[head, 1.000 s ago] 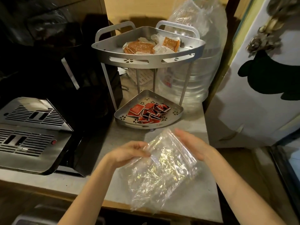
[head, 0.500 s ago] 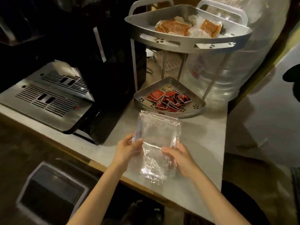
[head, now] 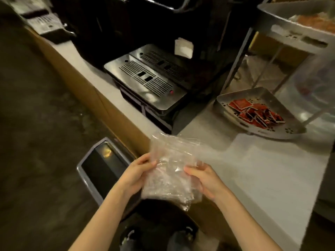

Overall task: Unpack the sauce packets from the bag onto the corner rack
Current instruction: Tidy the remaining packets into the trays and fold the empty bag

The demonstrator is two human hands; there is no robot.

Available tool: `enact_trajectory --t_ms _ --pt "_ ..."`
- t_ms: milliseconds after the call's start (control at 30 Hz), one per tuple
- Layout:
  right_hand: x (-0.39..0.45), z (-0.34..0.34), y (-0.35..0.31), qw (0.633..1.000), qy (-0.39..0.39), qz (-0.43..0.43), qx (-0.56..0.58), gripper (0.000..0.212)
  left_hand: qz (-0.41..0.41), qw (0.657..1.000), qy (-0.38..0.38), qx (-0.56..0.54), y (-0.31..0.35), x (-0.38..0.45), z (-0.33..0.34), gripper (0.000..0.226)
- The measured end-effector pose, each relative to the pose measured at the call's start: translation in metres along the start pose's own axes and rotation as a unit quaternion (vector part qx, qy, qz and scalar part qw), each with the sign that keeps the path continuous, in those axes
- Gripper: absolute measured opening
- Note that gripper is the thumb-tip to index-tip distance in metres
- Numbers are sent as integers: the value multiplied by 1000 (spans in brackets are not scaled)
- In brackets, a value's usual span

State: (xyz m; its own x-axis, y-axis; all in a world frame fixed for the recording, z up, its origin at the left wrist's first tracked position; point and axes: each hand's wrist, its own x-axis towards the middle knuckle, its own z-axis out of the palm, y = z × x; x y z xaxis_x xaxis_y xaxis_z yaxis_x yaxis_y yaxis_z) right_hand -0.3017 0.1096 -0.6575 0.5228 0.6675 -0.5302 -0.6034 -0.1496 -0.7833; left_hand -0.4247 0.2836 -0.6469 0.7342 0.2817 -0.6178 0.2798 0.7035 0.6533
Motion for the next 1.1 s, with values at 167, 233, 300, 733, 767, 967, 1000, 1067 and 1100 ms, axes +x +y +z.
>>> enact_trajectory --t_ms 167,233,300,733,767,967,1000,1067,1100 --pt "22 56 40 997 -25 70 -30 23 -3 998 31 -61 -2 -26 -70 37" --pt "24 83 54 994 -51 81 -53 25 -18 993 38 -109 -1 -37 -101 25" --pt "27 111 67 992 -51 74 -89 22 -25 992 65 -102 1 -43 -136 12" --pt "136 236 181 932 47 -46 -357 31 157 764 169 602 -28 -3 -264 47" --pt "145 240 189 933 54 -38 -354 31 153 746 171 625 -33 3 -271 47" --pt "181 253 222 888 -72 -3 -454 35 113 668 94 729 -61 45 -313 54" --pt "187 253 225 863 -103 1 -494 41 100 666 86 734 -64 53 -318 56" --pt "199 250 233 793 -135 -30 -593 46 80 675 79 730 -70 71 -327 59" --pt "204 249 238 742 -143 -66 -651 50 73 678 77 727 -70 79 -330 59"
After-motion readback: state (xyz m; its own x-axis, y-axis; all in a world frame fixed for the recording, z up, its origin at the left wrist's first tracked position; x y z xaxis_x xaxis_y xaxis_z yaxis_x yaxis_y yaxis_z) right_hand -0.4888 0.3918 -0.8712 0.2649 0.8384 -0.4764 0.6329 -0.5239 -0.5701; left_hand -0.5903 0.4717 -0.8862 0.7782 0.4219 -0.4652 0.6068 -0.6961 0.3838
